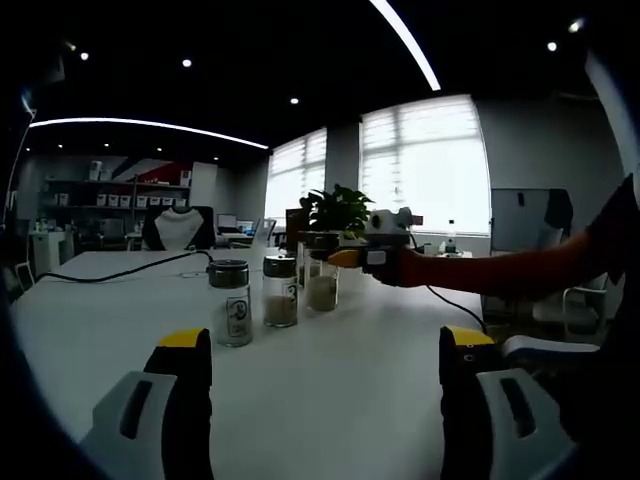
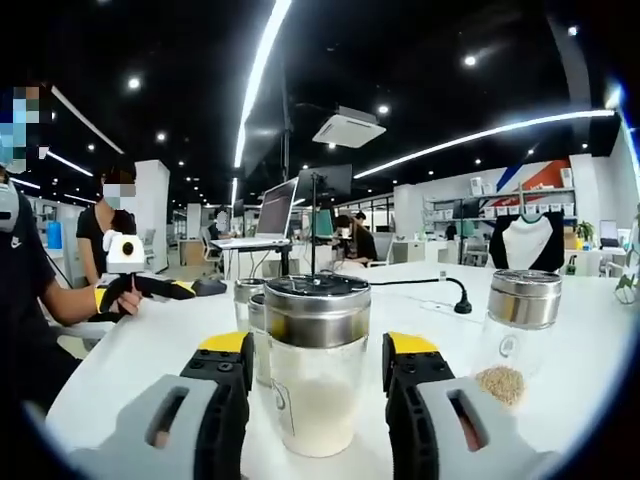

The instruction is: Rotate the seasoning bottle until the label or dispensing opening points toward the visible target arrow and the bottle remains upright within the marked orientation range

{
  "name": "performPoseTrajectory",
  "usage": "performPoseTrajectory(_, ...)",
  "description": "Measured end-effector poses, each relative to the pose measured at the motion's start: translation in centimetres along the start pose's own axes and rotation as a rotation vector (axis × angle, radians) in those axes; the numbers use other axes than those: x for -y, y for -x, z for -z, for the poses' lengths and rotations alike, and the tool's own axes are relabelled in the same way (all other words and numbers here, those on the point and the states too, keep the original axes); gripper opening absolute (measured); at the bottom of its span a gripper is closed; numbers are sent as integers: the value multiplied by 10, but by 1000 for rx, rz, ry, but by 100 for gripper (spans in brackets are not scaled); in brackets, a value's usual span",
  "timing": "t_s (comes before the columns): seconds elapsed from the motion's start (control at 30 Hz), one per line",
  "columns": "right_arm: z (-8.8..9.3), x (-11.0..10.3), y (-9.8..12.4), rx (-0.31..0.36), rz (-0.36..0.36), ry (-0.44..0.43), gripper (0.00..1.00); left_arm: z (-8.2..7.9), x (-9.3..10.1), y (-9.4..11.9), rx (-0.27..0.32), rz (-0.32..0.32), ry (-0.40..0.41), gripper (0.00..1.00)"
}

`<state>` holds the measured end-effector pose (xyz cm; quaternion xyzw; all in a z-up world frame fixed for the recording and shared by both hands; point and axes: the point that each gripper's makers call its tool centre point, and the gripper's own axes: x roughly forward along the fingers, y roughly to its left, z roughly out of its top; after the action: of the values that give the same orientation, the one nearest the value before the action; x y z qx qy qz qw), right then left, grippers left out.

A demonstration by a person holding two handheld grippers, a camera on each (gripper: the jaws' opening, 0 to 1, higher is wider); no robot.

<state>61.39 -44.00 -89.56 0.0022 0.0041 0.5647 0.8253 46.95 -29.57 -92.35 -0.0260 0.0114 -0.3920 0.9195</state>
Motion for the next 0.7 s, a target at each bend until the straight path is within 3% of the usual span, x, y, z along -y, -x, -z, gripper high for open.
performPoseTrajectory(0.2,-17,-2,17,46,29,-9,60,2,3,-2,-10,4,-5,100)
performPoseTrajectory(0.33,-23,4,30,45,101,28,61,4,2,-3,-28,-7,-18,100)
performPoseTrajectory(0.53,-34,27,48,83,226,39,69,9,2,-4,-56,-13,-36,100)
performPoseTrajectory(0.57,-32,37,52,67,275,44,70,10,2,-4,-60,-13,-39,100)
performPoseTrajectory(0.7,-33,58,60,82,362,28,71,14,3,-5,-81,-11,-49,100)
